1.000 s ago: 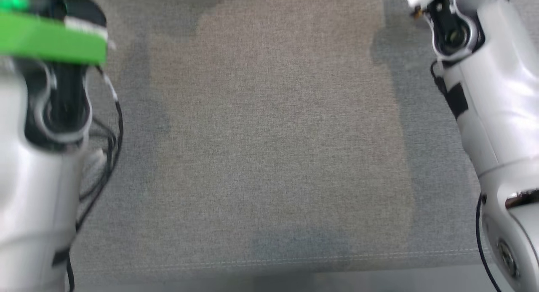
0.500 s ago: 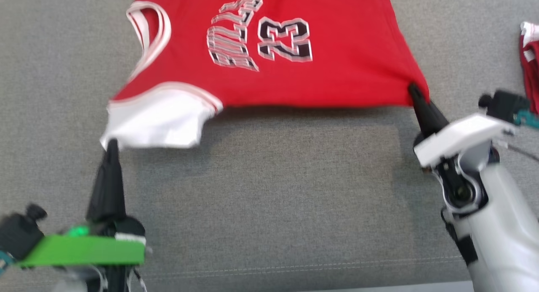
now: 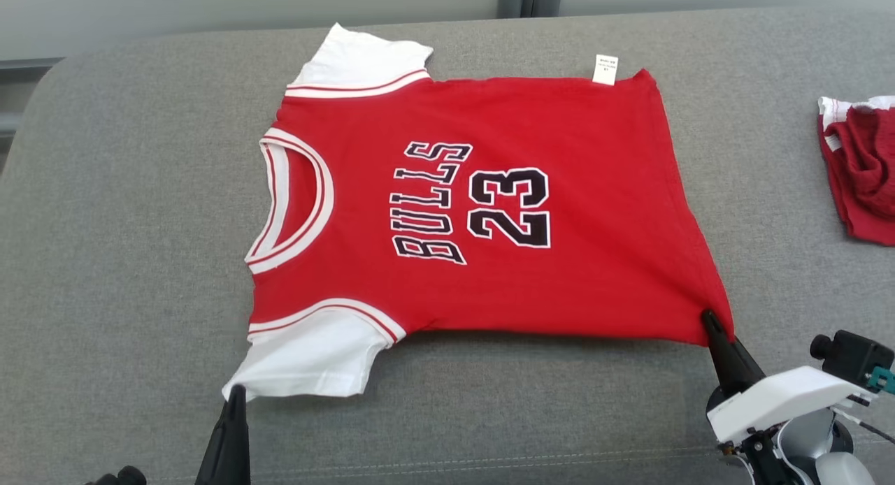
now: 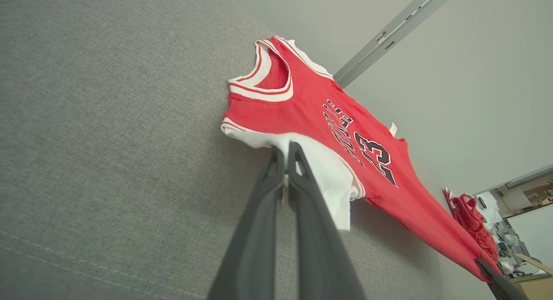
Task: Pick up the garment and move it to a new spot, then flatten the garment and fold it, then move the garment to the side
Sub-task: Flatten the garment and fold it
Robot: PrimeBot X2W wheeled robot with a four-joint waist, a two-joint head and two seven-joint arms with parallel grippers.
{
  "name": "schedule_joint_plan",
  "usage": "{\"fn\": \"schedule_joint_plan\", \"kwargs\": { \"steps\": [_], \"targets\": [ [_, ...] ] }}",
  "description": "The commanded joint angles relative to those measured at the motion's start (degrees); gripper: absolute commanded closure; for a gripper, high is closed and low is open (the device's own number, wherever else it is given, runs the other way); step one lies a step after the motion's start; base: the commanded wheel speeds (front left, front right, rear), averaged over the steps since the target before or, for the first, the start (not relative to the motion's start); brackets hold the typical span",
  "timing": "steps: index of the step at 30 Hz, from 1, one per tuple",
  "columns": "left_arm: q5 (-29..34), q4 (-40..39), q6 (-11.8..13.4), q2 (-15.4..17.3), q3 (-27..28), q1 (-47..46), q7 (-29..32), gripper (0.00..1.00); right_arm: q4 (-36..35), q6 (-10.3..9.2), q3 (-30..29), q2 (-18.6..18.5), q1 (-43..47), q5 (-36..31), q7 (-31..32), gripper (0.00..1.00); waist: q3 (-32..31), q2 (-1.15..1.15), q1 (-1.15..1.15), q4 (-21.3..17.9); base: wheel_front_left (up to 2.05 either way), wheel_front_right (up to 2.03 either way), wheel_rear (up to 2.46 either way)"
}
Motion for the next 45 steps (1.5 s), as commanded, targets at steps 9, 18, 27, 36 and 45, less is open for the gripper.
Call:
{"fn": "schedule_joint_plan", "kwargs": {
  "steps": [9,18,27,36,45],
  "targets": [
    [0.92,-1.10,-0.51,0.51,1.47,4.41,-0.48,1.00,-2.08,0.00,0.87,0.25,5.73,0.48,0.54,1.00,-2.51,0.00,0.01,-1.61,0.00,0.00,0.00],
    [0.71,1.16,-1.17,-0.18,0.42,2.99,-0.03,1.00,3.02,0.01,1.98,0.23,3.53,-0.49,1.90,1.00,-4.57,0.00,0.01,-2.16,0.00,0.00,0.00],
    [1.21,3.96,-2.34,-0.72,-0.67,-0.28,-0.03,1.00,8.86,0.01,1.91,0.24,-0.98,-1.52,1.18,1.00,-4.75,0.00,0.01,-1.22,0.00,0.00,0.00],
    [2.60,5.51,-3.53,-1.99,-2.14,-8.42,0.95,1.00,10.59,0.01,1.09,0.25,-4.82,3.37,2.17,1.00,-3.65,0.00,0.01,-0.79,0.00,0.00,0.00],
    [2.37,7.27,-4.29,-4.14,1.14,-15.52,-0.13,1.00,8.06,0.01,1.80,0.27,-4.87,11.63,4.73,1.00,-3.38,0.00,0.01,-2.68,0.00,0.00,0.00]
  ]
}}
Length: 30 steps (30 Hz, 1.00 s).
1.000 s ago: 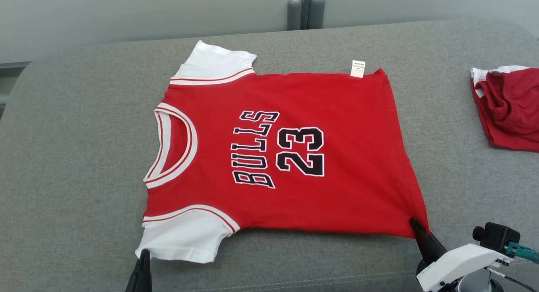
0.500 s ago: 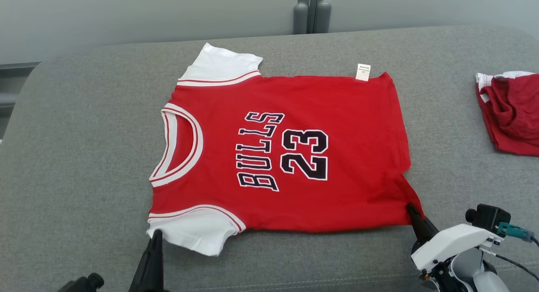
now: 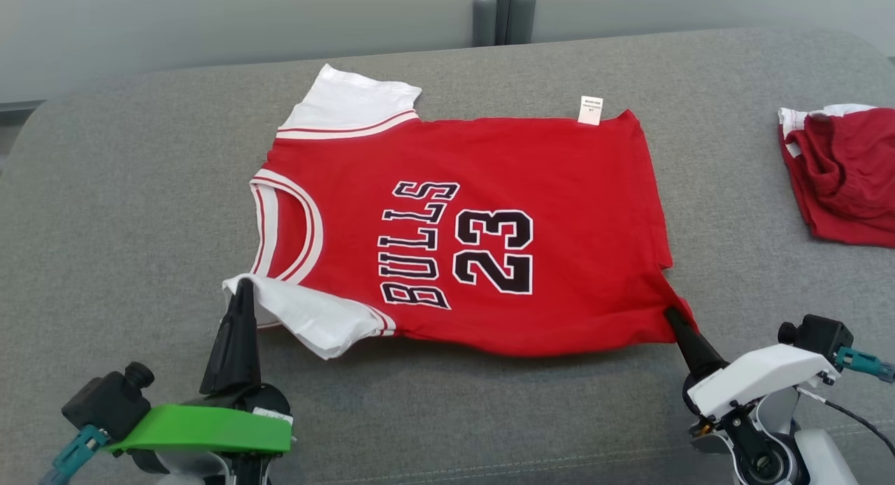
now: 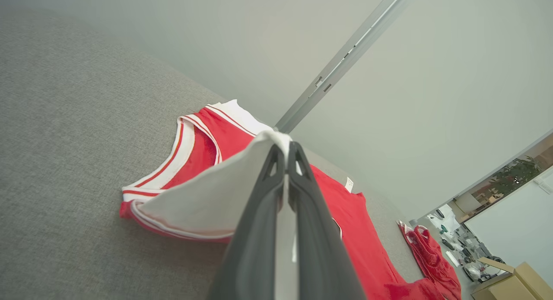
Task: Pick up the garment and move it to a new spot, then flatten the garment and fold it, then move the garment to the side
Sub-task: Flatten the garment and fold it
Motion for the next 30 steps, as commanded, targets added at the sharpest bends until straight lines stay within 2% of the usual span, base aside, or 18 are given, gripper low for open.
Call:
{"fn": "schedule_joint_plan", "kwargs": {
  "steps": [1,7,12,21,30],
  "targets": [
    [-0.05,-0.37,-0.26,0.27,0.63,-0.15,-0.41,1.00,-0.60,0.01,0.01,-0.16,1.22,0.51,0.34,1.00,-0.18,0.00,0.00,-0.43,0.00,0.00,0.00],
    [0.02,-2.46,-0.19,0.81,2.40,3.75,-0.55,1.00,-2.56,0.01,0.15,-0.18,5.66,2.01,0.31,1.00,-0.98,0.00,0.00,-1.47,0.00,0.00,0.00],
    [-0.23,-3.93,0.54,1.00,2.89,7.66,-0.64,1.00,-0.11,0.01,0.37,-0.18,7.30,4.47,-1.02,1.00,-1.83,0.00,0.00,-1.94,0.00,0.00,0.00],
    [0.21,-3.72,0.68,0.46,2.15,9.19,-0.62,1.00,8.23,0.01,2.25,-0.16,2.32,7.57,-3.13,1.00,-2.86,0.00,0.00,-1.37,0.00,0.00,0.00],
    [0.60,-3.13,0.00,-0.18,1.41,5.63,-0.51,1.00,8.53,0.01,2.96,-0.18,-0.40,14.74,-1.47,1.00,-3.15,0.00,0.00,-0.59,0.00,0.00,0.00]
  ]
}}
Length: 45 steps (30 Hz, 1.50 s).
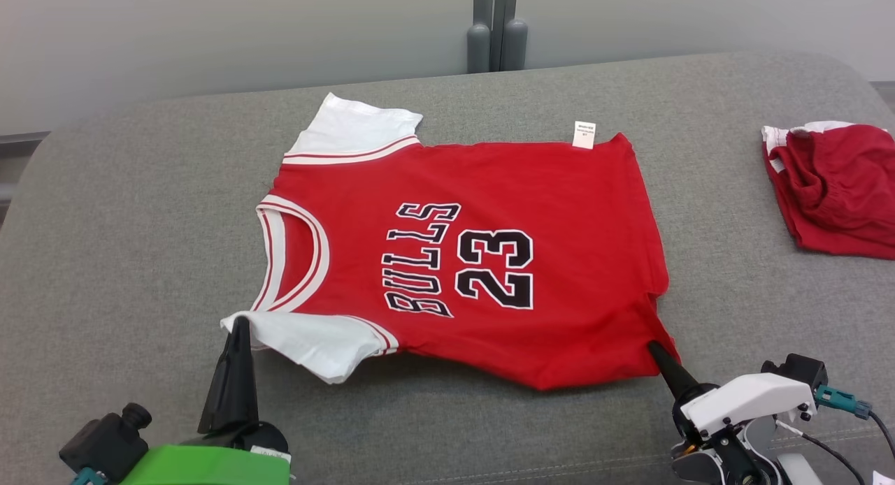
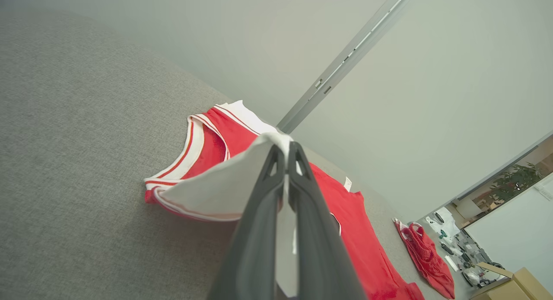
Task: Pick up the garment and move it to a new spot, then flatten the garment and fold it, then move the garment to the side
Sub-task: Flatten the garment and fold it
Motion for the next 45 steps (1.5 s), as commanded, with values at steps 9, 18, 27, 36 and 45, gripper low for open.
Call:
{"fn": "schedule_joint_plan", "kwargs": {
  "steps": [9,18,27,36,45],
  "targets": [
    [0.87,2.95,-1.53,-0.25,-0.48,-6.51,0.46,1.00,-2.73,0.01,-0.30,-0.21,-2.34,8.07,1.40,1.00,0.59,0.00,0.00,-0.37,0.00,0.00,0.00],
    [-2.93,10.14,-3.59,-1.38,1.33,-15.75,1.47,1.00,1.54,0.01,-2.47,-0.19,-10.24,11.13,0.98,1.00,3.54,0.00,0.00,-1.01,0.00,0.00,0.00],
    [-6.19,23.86,-6.22,-3.10,1.68,-28.40,3.86,1.00,18.56,0.01,-3.83,-0.21,-24.80,9.95,0.26,1.00,8.41,0.00,0.00,-1.56,0.00,0.00,0.00],
    [-4.92,35.19,-8.04,-3.47,0.56,-35.94,2.87,1.00,29.89,0.01,-2.02,-0.23,-35.57,5.70,-0.92,1.00,11.15,0.00,0.00,-2.50,0.00,0.00,0.00],
    [-2.01,44.10,-8.78,-2.81,-1.95,-41.38,2.30,0.99,33.05,0.01,1.22,-0.19,-40.34,-0.05,-4.11,0.00,11.92,0.00,0.00,-2.72,0.00,0.00,0.00]
  ]
}}
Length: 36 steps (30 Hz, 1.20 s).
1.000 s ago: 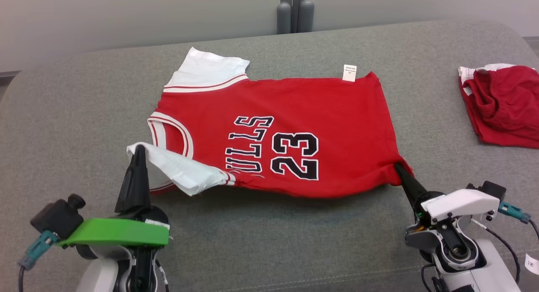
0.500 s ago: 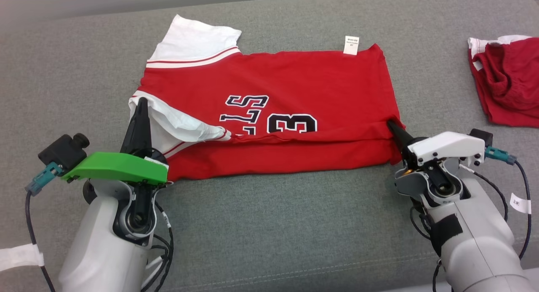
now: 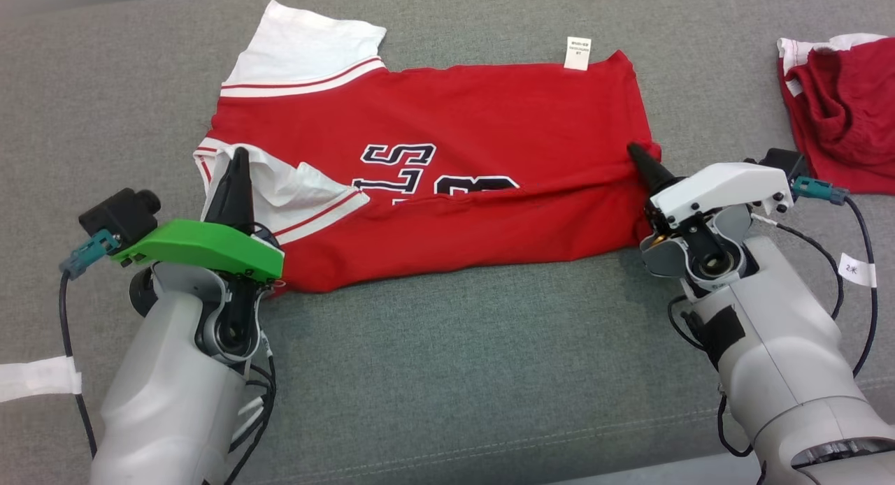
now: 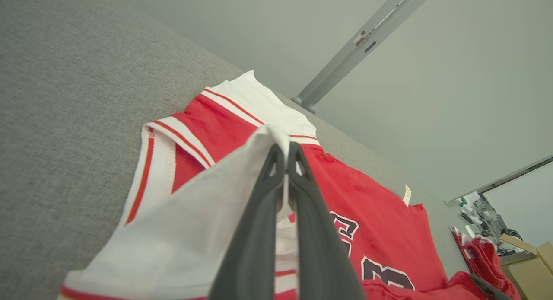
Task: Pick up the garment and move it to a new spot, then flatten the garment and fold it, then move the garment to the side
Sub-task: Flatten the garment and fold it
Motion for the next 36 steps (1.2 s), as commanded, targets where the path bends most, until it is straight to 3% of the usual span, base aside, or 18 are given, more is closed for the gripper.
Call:
{"fn": "schedule_joint_plan", "kwargs": {
  "steps": [1,3,4,5,6,11,16,23,31,36],
  "targets": [
    [1.60,1.88,-0.35,0.77,-1.05,-2.09,0.11,0.95,-0.25,0.01,1.21,-0.21,-0.87,-2.56,-1.13,0.00,0.16,0.00,-0.01,-0.21,0.00,0.00,0.00],
    [2.45,3.43,-0.48,0.91,-2.08,-3.32,0.10,0.59,-0.97,0.01,2.62,-0.29,-1.21,-5.27,-1.86,0.00,0.26,0.00,-0.01,-0.42,0.00,0.00,0.00],
    [2.45,3.43,-0.48,0.91,-2.08,-3.32,0.10,0.59,-0.97,0.01,2.62,-0.29,-1.21,-5.27,-1.86,0.00,0.26,0.00,-0.01,-0.42,0.00,0.00,0.00],
    [2.73,4.11,-0.53,0.90,-2.51,-3.94,-0.03,0.25,-1.44,0.01,3.28,-0.43,-1.17,-6.72,-2.08,0.00,0.29,0.00,-0.01,-0.51,0.00,0.00,0.00],
    [2.72,4.54,-0.57,0.78,-2.81,-4.30,-0.08,0.00,-1.91,0.01,3.71,-0.56,-0.99,-7.79,-2.42,0.00,0.29,0.00,-0.01,-0.60,0.00,0.00,0.00],
    [3.59,6.10,-0.97,1.35,-5.04,-5.58,-0.01,0.00,-4.54,0.01,4.40,-1.55,0.12,-13.43,-3.53,0.00,0.14,0.00,-0.01,-0.91,0.00,0.00,0.00],
    [2.96,6.67,-1.00,2.30,-5.94,-5.56,-0.83,0.00,-7.35,0.01,1.35,-2.46,1.38,-17.79,-3.12,0.00,-0.28,0.00,-0.01,-0.89,0.00,0.00,0.00],
    [0.77,0.95,-0.97,4.77,-5.76,-0.12,-2.24,0.00,-13.59,0.01,-1.63,-3.62,5.67,-24.96,-1.98,0.00,-1.86,0.00,-0.01,-0.80,0.00,0.00,0.00],
    [1.36,-8.75,0.15,8.12,-0.45,13.34,-2.76,0.00,-27.04,0.01,-7.56,-3.20,17.76,-32.17,-0.45,0.00,-4.60,0.00,-0.01,-0.85,0.00,0.00,0.00],
    [1.38,-16.02,2.66,6.46,4.52,22.96,-2.80,0.00,-35.86,0.01,-10.21,-1.34,26.76,-34.78,1.63,0.00,-5.91,0.00,-0.01,-0.80,0.00,0.00,0.00]
  ]
}}
